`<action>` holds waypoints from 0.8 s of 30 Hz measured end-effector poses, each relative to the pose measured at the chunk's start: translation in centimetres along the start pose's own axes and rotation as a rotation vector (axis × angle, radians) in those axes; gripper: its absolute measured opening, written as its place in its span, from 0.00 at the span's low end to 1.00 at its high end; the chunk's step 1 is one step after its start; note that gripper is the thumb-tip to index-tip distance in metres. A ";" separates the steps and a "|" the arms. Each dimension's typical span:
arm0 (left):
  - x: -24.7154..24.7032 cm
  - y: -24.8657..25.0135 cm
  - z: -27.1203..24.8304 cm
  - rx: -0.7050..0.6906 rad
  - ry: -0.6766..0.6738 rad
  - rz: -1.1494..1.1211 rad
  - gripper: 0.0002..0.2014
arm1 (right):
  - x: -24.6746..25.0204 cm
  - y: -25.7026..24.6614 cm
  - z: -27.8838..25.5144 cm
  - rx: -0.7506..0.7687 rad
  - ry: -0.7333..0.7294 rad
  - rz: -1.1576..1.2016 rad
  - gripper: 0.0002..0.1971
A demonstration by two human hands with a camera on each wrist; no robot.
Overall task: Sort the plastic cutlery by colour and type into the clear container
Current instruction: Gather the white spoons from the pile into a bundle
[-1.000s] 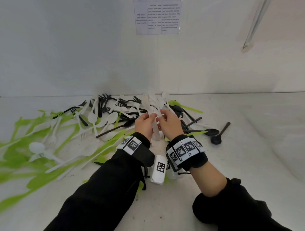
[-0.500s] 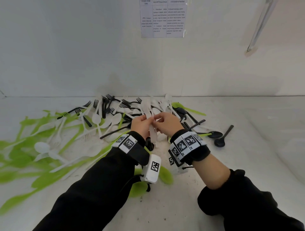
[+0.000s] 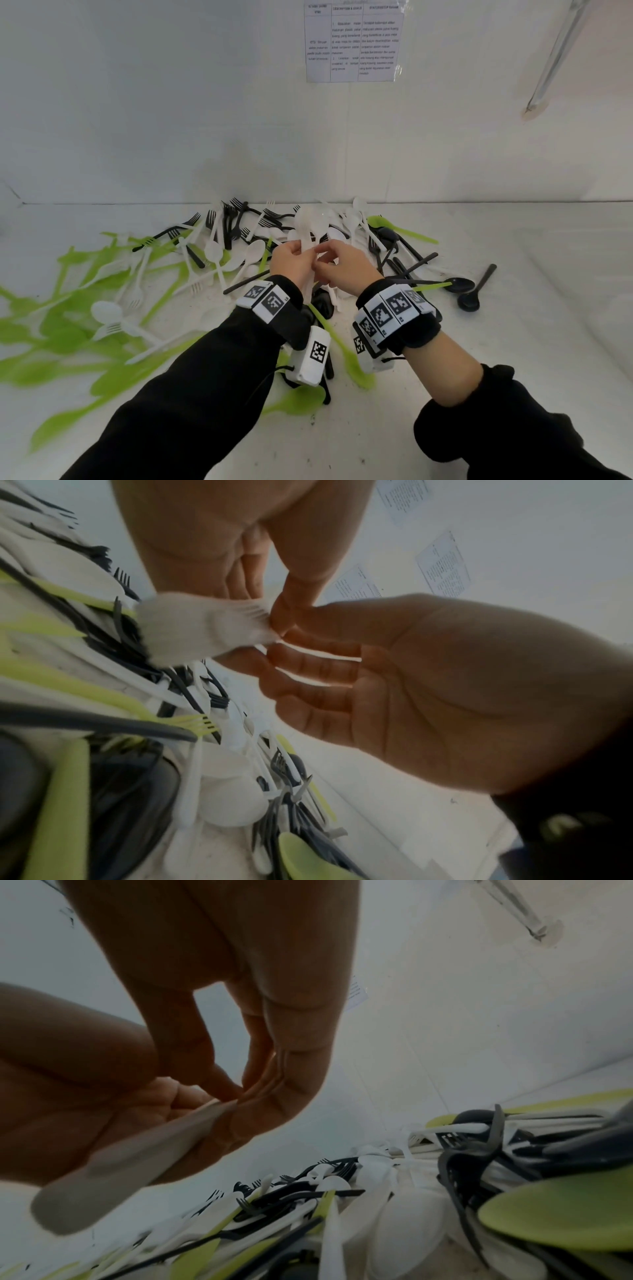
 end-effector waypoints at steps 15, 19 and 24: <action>-0.4 0.9 -0.7 -0.051 -0.056 0.176 0.10 | 0.0 -0.3 1.7 -0.123 0.127 0.068 0.24; -0.3 0.7 -0.5 -0.047 -0.083 0.246 0.12 | -0.1 -0.4 1.6 -0.068 0.140 0.143 0.18; 0.1 0.8 -0.5 -0.034 -0.101 0.321 0.14 | -0.5 -0.6 1.8 -0.005 0.182 0.137 0.09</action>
Point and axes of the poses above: each hand's wrist, its own z-axis towards the middle knuckle, its own x-axis out of the back of the hand, y = z × x, the point moved 3 cm from there along z, towards the middle knuckle, and after that the axes turned 11 degrees about -y, right-handed, at the moved point
